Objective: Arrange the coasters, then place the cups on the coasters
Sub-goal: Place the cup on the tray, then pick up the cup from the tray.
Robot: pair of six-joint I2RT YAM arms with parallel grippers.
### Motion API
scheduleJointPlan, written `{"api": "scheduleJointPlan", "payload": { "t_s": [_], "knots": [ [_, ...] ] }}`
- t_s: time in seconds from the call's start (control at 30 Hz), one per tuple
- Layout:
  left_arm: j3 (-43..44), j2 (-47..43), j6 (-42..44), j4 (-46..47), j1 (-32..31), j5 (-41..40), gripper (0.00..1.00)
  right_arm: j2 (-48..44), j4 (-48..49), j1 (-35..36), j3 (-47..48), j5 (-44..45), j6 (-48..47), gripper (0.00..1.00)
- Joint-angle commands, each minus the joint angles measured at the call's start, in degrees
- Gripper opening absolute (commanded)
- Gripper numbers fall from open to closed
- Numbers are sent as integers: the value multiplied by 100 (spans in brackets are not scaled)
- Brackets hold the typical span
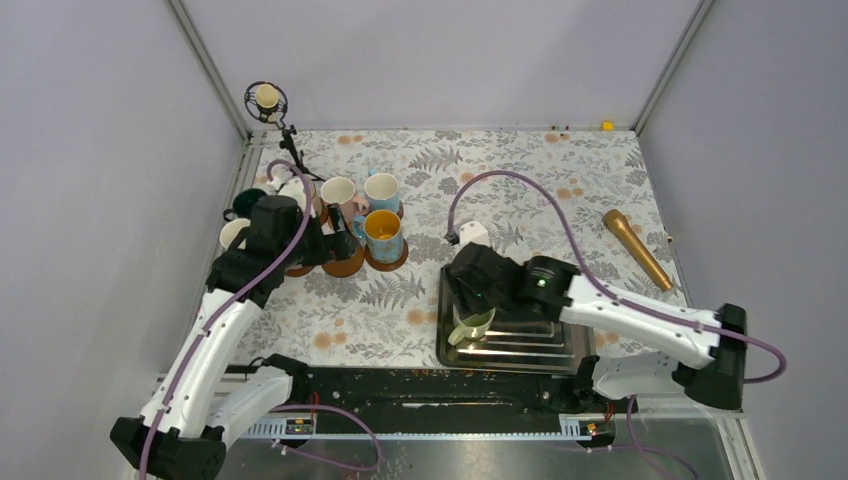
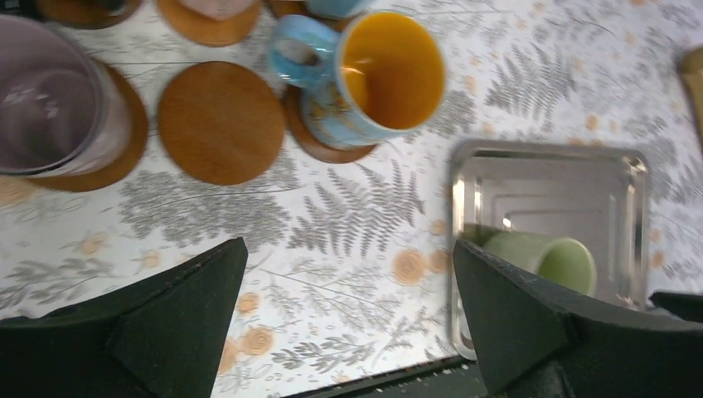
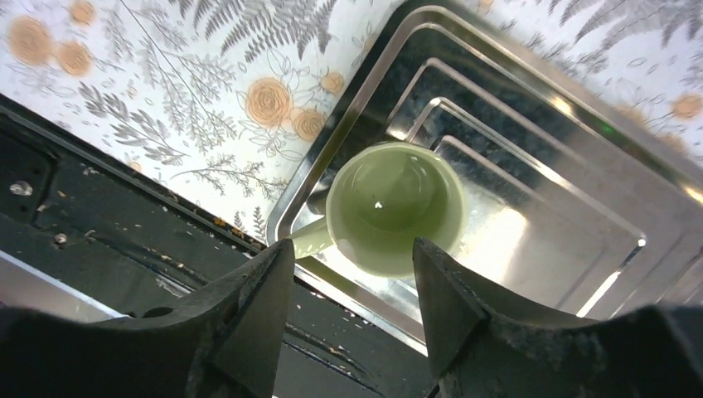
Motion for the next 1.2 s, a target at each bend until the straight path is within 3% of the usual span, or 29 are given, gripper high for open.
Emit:
{"api": "scheduleJointPlan", "payload": {
  "t_s": [0.0,0.1,0.2,0.57,0.73,0.83,0.97,1.17],
  "knots": [
    [529,260,-284,102,-561,388,98,-853,-66,29,83,605,-183,65],
    [695,537,-520,89,-1033,177,97,-1403,-60,30,-129,979,-241,76],
    [808,767,-785,152,-1609,-38,97,-1986,8,34,-424,1318,-296,98],
    [1004,1680,-1078,363,-3009,-554,95,-3791,142,31,-1212,1724,-350,100],
    [1284,2530,-1201,167,-3499,-976,82,-4565,128,34,-1571,1940,-324,100],
    [1406,2867,-1288,303,-3793,-1136,80,-4971,107,37,-1736,2093,-307,99],
    [1568,3291,-1355,630,-3998,-892,73,-5319,-39,38,-1799,2253,-263,99],
    [2020,3926,-1357,664,-4360,-872,71,-5561,-128,33,-1903,2415,-146,100]
  ]
}}
